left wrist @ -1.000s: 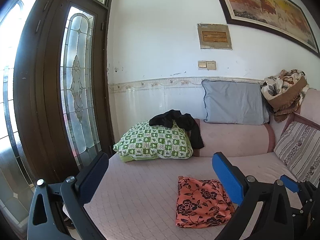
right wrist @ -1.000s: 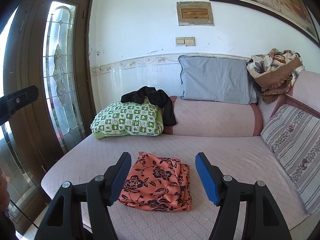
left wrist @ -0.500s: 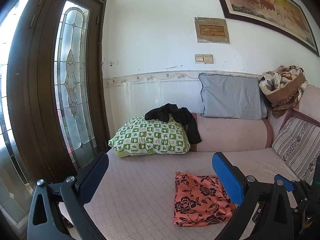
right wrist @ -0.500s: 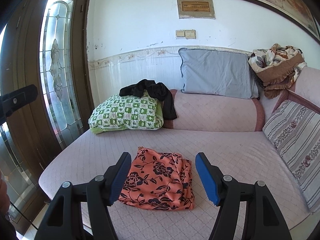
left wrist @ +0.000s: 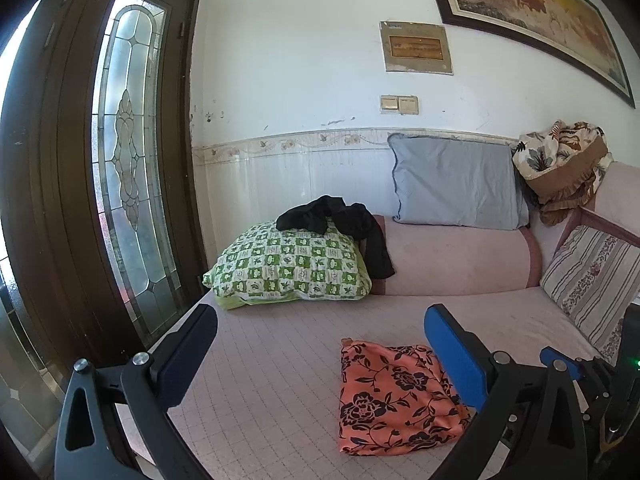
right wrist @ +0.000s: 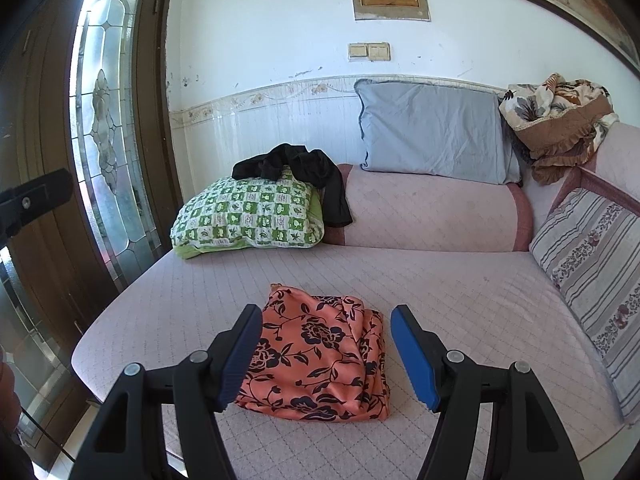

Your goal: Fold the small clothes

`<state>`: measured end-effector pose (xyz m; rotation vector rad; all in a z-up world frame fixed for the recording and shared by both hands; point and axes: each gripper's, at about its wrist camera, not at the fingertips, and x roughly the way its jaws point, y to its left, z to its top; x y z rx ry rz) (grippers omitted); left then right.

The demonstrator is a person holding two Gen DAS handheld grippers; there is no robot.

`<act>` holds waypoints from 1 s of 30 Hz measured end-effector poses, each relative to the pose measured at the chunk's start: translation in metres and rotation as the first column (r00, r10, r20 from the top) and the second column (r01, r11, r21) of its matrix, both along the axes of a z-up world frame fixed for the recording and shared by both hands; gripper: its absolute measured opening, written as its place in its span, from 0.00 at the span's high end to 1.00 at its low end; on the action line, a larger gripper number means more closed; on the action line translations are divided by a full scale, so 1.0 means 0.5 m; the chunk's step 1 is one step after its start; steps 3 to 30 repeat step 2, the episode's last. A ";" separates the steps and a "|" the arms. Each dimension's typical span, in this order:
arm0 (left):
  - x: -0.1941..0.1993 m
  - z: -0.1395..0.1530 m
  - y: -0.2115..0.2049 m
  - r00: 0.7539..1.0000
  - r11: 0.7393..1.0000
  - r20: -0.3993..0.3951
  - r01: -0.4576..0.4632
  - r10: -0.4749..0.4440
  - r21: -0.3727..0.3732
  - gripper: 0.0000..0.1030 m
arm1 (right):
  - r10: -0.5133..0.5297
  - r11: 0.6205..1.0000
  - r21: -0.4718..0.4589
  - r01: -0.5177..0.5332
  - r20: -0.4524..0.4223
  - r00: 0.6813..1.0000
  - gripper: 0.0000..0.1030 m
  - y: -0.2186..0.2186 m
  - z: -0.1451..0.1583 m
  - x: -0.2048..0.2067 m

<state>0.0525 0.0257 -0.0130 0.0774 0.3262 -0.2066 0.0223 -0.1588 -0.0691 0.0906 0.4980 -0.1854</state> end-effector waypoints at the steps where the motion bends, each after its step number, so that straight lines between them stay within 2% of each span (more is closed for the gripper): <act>1: 0.006 -0.003 -0.006 1.000 1.000 0.001 -0.007 0.007 0.011 0.00 | 0.000 1.000 -0.001 0.000 -0.003 1.000 0.32 -0.002 -0.002 0.006; 30: 0.012 -0.006 -0.010 1.000 1.000 -0.001 -0.010 0.010 0.015 0.00 | -0.001 1.000 -0.002 0.001 -0.006 1.000 0.32 -0.008 -0.004 0.014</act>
